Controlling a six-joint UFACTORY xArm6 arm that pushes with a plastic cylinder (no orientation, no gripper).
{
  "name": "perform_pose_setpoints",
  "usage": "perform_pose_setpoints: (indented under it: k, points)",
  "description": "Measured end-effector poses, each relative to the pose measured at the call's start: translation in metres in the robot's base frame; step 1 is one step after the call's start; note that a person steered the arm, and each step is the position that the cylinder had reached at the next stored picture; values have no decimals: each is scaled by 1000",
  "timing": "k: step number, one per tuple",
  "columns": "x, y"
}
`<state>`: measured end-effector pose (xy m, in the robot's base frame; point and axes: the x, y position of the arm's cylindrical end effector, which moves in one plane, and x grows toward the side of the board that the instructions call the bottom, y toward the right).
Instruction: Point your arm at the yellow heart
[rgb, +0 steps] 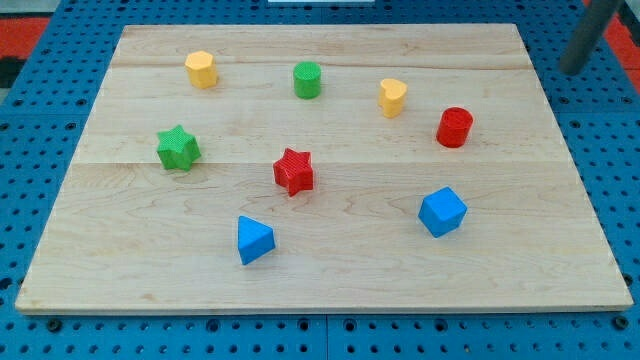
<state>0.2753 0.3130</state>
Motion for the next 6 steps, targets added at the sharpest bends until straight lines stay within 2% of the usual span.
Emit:
perform_pose_setpoints:
  k: [1,2,3,4,6]
  points:
    - [-28,-60]
    - [-25,-122]
    - [-4,-175]
    - [25,-194]
    - [26,-239]
